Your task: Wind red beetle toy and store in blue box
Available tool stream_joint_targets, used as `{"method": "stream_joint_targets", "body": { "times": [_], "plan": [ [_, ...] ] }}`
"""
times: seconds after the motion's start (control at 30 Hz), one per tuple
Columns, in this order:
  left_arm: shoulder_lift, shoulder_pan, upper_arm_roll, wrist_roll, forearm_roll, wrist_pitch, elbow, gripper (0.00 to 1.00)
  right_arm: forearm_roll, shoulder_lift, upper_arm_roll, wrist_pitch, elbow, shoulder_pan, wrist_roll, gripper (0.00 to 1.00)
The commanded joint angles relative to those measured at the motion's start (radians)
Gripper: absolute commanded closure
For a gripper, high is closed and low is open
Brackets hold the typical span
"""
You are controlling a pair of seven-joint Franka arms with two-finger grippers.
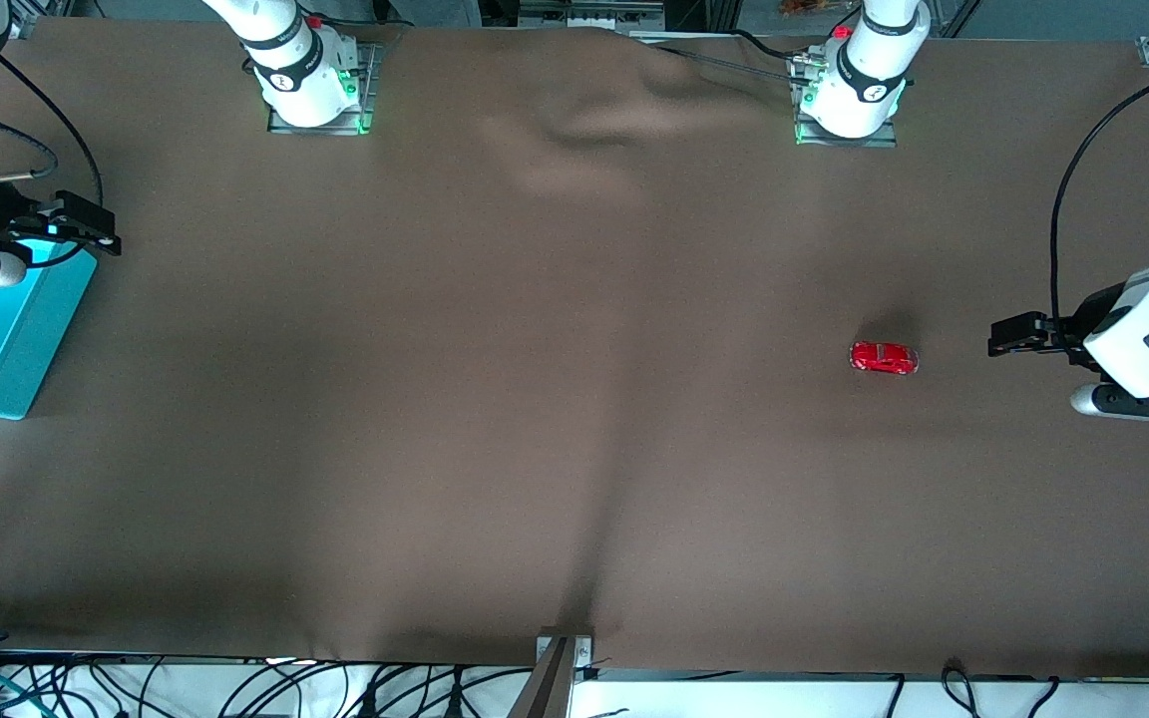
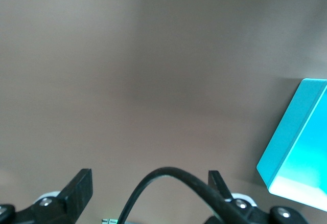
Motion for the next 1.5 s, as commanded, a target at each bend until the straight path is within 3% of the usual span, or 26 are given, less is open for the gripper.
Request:
{"method": "stream_joint_targets", "body": {
  "times": [0.0, 1.1, 1.47],
  "plan": [
    [-0.012, 0.011, 0.000, 0.027, -0.016, -0.017, 0.001, 0.00, -0.024, -0.015, 0.001, -0.021, 0.007, -0.006, 0.017, 0.00],
    [-0.037, 0.020, 0.003, 0.001, -0.019, -0.043, -0.016, 0.00, -0.029, -0.009, 0.002, -0.018, 0.019, -0.006, 0.014, 0.00],
    [-0.034, 0.021, -0.001, -0.266, -0.040, -0.046, -0.042, 0.00, -0.027, -0.009, 0.001, -0.015, 0.019, -0.006, 0.015, 0.00]
  ]
}}
